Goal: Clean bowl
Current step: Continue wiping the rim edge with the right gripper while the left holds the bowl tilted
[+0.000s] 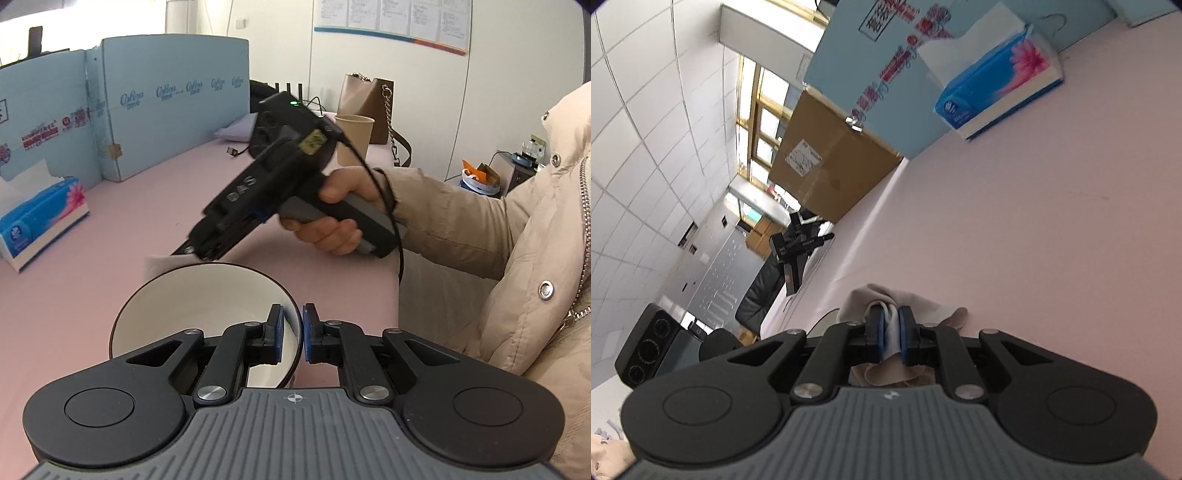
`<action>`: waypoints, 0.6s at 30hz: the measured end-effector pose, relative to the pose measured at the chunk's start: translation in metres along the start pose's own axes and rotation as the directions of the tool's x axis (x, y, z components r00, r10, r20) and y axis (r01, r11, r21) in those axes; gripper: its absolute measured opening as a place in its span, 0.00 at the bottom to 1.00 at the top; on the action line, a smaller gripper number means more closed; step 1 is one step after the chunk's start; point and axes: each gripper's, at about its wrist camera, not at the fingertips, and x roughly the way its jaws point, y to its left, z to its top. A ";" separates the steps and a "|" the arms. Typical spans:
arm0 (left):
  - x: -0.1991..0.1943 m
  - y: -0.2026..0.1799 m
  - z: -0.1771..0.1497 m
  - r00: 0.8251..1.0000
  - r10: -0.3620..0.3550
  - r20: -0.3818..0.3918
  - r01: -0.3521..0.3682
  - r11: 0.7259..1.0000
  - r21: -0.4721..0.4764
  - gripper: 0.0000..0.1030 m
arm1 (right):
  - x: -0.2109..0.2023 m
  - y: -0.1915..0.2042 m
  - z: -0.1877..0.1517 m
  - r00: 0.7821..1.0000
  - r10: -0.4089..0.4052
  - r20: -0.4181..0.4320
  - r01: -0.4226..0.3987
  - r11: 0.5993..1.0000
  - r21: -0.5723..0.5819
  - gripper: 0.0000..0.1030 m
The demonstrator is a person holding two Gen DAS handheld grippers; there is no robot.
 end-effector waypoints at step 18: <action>0.006 -0.004 -0.002 0.999 0.036 0.011 -0.035 0.998 -0.047 0.19 | -0.037 0.006 -0.032 0.999 -0.035 0.014 0.034 0.999 0.009 0.12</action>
